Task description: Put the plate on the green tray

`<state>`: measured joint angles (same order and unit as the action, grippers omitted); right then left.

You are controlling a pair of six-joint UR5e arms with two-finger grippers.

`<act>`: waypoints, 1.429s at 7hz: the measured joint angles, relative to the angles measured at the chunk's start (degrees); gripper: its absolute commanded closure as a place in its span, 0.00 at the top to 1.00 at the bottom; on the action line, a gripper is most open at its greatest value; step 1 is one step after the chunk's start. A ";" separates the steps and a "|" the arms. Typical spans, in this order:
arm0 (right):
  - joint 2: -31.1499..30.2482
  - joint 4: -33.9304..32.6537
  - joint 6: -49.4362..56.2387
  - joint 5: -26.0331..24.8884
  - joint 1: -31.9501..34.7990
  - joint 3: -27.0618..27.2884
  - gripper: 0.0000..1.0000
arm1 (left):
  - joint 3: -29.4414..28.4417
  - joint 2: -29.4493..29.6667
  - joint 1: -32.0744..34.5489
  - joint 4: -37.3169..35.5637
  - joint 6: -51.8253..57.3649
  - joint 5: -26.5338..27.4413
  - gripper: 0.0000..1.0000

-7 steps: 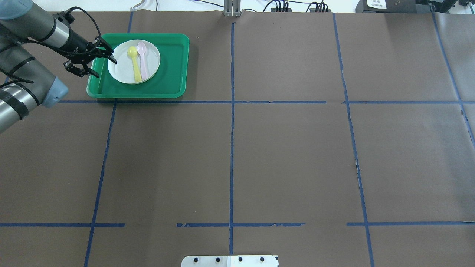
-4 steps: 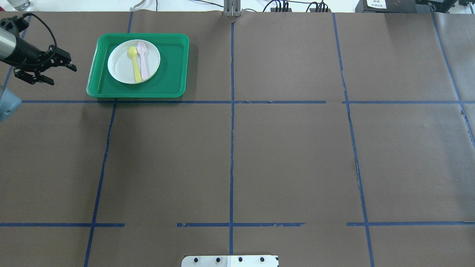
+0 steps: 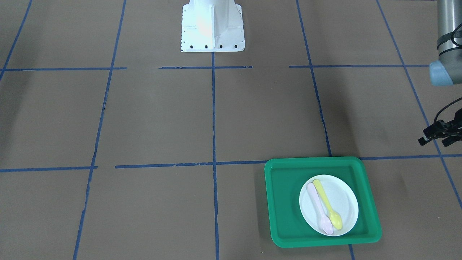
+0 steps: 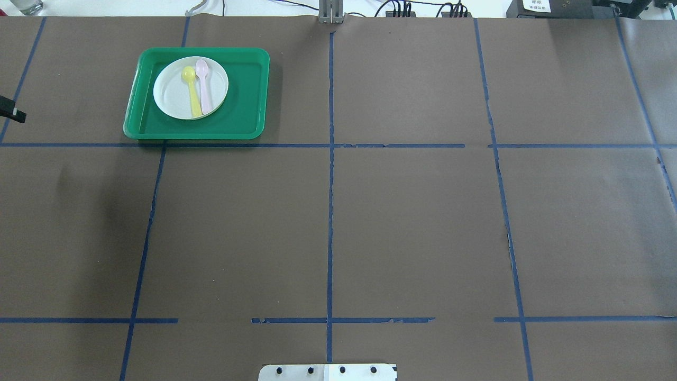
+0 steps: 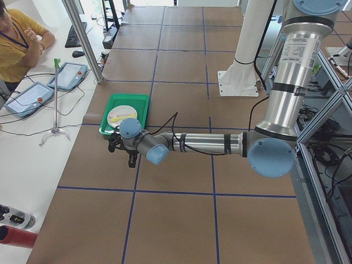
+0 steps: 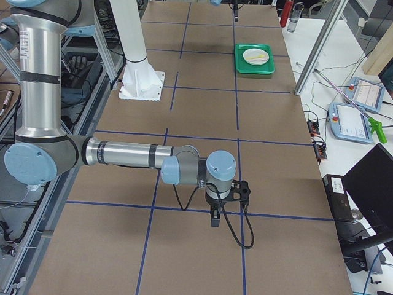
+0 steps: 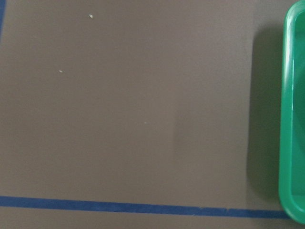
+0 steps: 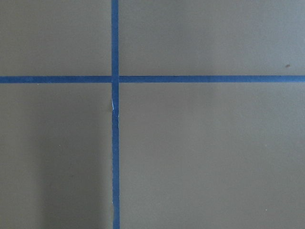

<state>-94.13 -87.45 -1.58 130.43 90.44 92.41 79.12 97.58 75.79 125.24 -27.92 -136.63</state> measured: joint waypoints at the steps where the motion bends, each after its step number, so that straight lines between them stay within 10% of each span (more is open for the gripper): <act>1: 0.00 0.00 0.00 0.00 0.00 -0.01 1.00 | 5.80 -3.50 1.70 -3.53 5.01 -0.12 0.93; 4: 0.00 0.00 -0.02 0.00 0.00 -0.01 1.00 | 18.47 -8.80 5.20 -18.48 19.03 -0.03 0.93; 10: 0.00 0.00 -0.05 0.00 0.00 0.00 1.00 | 18.17 -12.41 19.06 -28.39 36.72 1.85 1.00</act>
<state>-94.13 -87.45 -1.63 130.43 90.44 92.42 97.29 85.17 94.85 96.85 8.80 -134.78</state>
